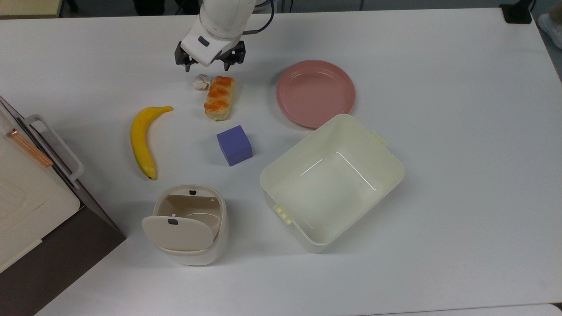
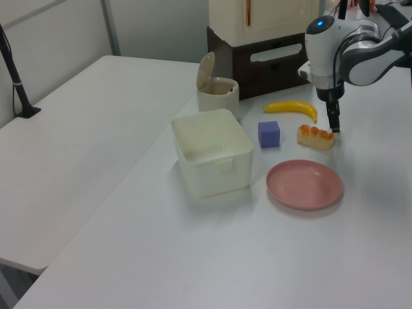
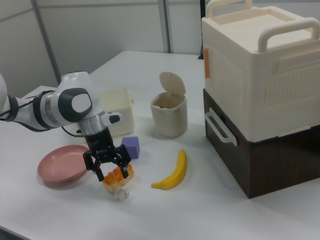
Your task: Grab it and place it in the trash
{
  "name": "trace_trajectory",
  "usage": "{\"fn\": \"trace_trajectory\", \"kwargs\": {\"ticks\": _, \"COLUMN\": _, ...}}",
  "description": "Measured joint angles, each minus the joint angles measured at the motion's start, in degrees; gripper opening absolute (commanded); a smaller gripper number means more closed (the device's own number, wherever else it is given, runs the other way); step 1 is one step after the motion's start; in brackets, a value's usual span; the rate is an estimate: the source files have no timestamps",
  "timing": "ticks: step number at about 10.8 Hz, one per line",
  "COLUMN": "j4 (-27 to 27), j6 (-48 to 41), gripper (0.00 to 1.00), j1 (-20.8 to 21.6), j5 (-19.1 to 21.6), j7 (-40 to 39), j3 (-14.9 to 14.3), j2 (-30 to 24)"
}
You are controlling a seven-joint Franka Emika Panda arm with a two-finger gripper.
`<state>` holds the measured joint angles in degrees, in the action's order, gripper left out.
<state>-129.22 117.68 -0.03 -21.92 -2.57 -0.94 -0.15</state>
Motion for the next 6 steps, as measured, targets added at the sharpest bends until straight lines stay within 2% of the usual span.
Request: {"fn": "trace_trajectory", "kwargs": {"ticks": 6, "j4": -2.11, "j6": -0.03, "gripper": 1.0, "j1": -2.52, "j5": -5.79, "j7": -1.16, "j3": -0.07, "j2": 1.22}}
